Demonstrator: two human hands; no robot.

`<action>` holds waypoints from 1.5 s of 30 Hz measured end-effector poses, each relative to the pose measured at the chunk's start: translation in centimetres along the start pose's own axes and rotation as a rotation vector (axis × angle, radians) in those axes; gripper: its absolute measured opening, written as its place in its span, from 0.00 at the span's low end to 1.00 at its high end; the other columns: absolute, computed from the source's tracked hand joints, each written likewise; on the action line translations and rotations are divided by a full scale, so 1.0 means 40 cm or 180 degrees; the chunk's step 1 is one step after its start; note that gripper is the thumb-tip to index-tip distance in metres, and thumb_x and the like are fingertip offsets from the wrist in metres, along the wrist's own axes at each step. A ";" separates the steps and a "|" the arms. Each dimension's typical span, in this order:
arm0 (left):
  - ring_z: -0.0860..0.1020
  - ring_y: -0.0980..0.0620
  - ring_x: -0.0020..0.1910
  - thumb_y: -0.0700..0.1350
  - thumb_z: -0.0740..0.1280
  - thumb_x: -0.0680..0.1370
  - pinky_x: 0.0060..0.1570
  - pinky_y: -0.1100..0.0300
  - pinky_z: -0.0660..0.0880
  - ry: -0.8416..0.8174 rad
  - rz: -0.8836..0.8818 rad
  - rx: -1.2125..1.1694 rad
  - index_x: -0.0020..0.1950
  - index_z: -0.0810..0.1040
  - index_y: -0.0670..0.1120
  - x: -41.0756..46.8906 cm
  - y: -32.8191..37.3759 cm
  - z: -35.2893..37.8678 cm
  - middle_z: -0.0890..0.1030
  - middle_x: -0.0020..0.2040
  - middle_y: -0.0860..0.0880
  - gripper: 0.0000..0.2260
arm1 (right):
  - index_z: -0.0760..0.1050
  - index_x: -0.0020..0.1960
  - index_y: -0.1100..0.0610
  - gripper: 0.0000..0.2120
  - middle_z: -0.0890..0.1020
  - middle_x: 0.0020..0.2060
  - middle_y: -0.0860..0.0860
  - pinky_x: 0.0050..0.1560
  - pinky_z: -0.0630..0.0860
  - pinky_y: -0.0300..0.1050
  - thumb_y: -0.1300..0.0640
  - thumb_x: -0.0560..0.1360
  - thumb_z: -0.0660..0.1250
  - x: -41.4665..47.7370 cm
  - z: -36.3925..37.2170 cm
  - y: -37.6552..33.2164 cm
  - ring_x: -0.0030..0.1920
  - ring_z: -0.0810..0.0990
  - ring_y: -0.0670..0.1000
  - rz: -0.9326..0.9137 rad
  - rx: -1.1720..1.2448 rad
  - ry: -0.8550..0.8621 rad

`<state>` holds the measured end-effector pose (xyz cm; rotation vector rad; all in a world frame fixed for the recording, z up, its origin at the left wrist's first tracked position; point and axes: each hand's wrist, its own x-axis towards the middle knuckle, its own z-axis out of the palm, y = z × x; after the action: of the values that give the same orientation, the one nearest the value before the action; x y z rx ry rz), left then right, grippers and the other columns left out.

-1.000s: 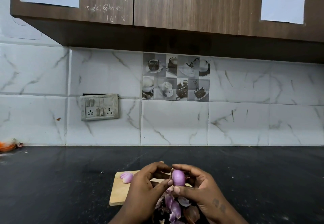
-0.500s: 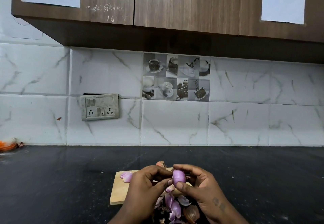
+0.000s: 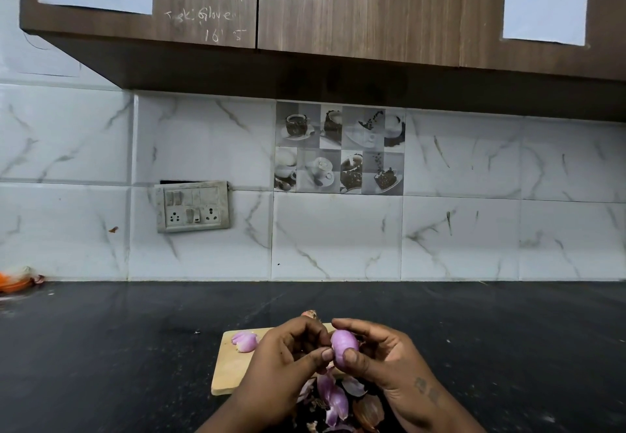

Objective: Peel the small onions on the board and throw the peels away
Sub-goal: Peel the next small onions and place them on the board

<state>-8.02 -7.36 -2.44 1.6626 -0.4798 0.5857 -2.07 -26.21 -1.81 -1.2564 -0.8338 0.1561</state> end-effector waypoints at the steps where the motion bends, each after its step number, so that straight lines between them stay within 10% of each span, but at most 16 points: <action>1: 0.80 0.49 0.38 0.37 0.75 0.75 0.43 0.56 0.77 -0.0023 0.0004 -0.0020 0.46 0.81 0.42 0.001 0.000 0.000 0.83 0.39 0.44 0.03 | 0.83 0.62 0.58 0.27 0.84 0.59 0.64 0.67 0.75 0.66 0.55 0.65 0.84 0.000 -0.002 0.003 0.63 0.81 0.69 -0.0004 0.0009 -0.0018; 21: 0.80 0.41 0.43 0.41 0.72 0.77 0.55 0.45 0.76 -0.0038 0.0083 0.0314 0.48 0.79 0.42 0.006 -0.016 0.002 0.81 0.43 0.36 0.04 | 0.84 0.60 0.55 0.24 0.86 0.56 0.61 0.57 0.82 0.55 0.51 0.66 0.83 0.001 -0.002 0.000 0.57 0.85 0.63 -0.0081 -0.0212 0.0004; 28: 0.76 0.51 0.37 0.38 0.70 0.75 0.41 0.56 0.73 0.0158 0.0028 0.0371 0.43 0.79 0.45 0.007 -0.009 0.009 0.79 0.37 0.47 0.03 | 0.86 0.55 0.48 0.23 0.85 0.53 0.50 0.50 0.85 0.58 0.46 0.62 0.83 0.001 0.013 0.022 0.52 0.85 0.56 -0.0551 -0.0933 0.0507; 34: 0.79 0.50 0.37 0.36 0.71 0.75 0.40 0.58 0.75 0.0257 0.0029 0.0281 0.44 0.79 0.42 0.007 -0.005 0.017 0.81 0.37 0.41 0.03 | 0.86 0.52 0.47 0.20 0.84 0.52 0.45 0.47 0.83 0.40 0.63 0.64 0.84 0.005 0.026 0.023 0.50 0.86 0.49 -0.1001 -0.1252 0.0830; 45: 0.80 0.57 0.38 0.44 0.73 0.78 0.36 0.63 0.73 0.0479 0.0016 0.1471 0.41 0.82 0.53 -0.003 0.003 0.014 0.83 0.39 0.57 0.07 | 0.83 0.60 0.47 0.19 0.86 0.59 0.51 0.62 0.80 0.49 0.60 0.70 0.75 0.007 0.000 0.022 0.61 0.84 0.53 -0.0570 -0.0469 0.0574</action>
<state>-8.13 -7.94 -2.51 2.0328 -0.2479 0.8657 -1.59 -25.75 -2.46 -1.3046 -0.8073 -0.1630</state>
